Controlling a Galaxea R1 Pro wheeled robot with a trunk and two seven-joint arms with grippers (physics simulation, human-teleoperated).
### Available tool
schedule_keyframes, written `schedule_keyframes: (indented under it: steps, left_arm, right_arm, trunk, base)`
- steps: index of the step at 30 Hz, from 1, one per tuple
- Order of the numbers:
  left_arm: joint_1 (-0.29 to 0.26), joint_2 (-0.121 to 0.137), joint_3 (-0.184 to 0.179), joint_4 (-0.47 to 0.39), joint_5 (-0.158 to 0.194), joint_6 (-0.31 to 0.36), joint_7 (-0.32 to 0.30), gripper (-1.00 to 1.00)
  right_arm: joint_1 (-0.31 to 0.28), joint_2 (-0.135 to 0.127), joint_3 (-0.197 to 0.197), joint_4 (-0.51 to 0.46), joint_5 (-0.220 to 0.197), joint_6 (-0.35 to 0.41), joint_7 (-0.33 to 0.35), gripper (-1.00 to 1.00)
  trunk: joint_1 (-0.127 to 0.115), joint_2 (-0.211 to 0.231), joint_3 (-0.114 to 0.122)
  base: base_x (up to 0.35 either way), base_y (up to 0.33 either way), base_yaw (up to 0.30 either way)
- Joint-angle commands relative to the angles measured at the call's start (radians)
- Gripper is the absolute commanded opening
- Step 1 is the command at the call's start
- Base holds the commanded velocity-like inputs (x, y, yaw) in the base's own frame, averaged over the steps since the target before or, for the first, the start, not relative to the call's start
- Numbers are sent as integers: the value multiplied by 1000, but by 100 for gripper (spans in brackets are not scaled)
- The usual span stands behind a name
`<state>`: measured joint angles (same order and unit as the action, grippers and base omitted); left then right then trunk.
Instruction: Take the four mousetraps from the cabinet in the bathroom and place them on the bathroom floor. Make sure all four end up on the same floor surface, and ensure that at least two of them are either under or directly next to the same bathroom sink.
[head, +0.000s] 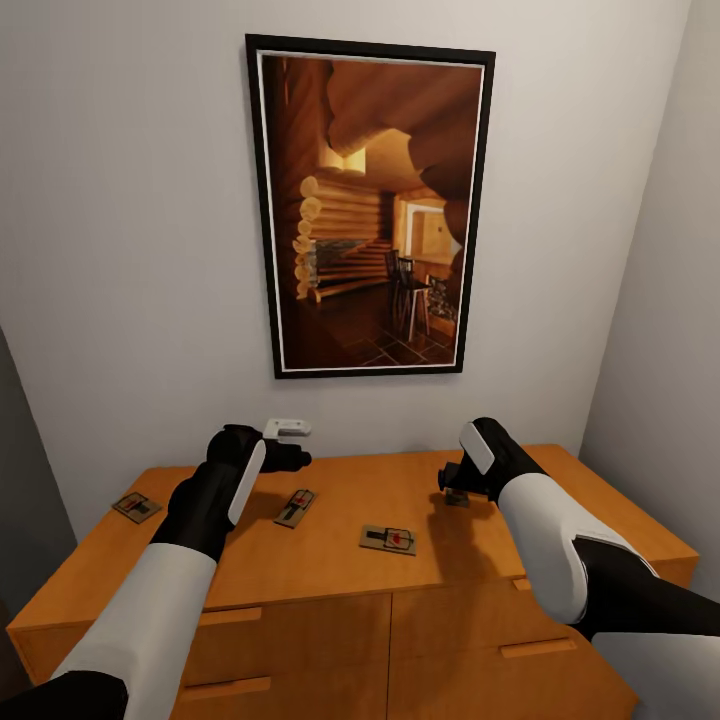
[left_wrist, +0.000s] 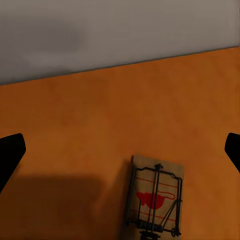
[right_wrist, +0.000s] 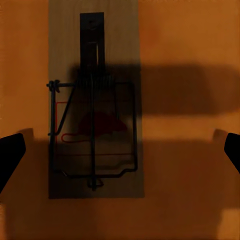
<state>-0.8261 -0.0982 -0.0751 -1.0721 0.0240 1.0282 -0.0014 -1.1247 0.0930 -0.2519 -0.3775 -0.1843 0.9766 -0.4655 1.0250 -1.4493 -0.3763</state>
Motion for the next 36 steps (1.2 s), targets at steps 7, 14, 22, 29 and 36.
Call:
schedule_keyframes:
  steps: [7, 14, 22, 29, 36]
  left_arm:
    - [-1, 0, 0, 1, 1, 4, 0, 100]
    - [-1, 0, 1, 1, 1, 4, 0, 100]
    - [-1, 0, 1, 1, 1, 4, 0, 100]
    - [-1, 0, 1, 1, 1, 4, 0, 100]
    - [-1, 0, 1, 1, 1, 4, 0, 100]
  right_arm:
    - [-1, 1, -4, 0, -10, 5, -12, 100]
    - [0, 1, -6, 2, -11, 7, -11, 100]
    - [0, 3, -6, 7, -14, 9, -8, 100]
    - [0, 2, -6, 10, -19, 10, -6, 100]
    - [0, 3, -6, 12, -18, 10, -5, 100]
  trunk:
    - [0, -1, -1]
    - [0, -1, -1]
    - [0, -1, -1]
    - [0, -1, -1]
    - [0, -1, -1]
  base:
    - [0, 0, 0]
    - [0, 0, 0]
    - [0, 0, 0]
    - [0, 0, 0]
    - [0, 0, 0]
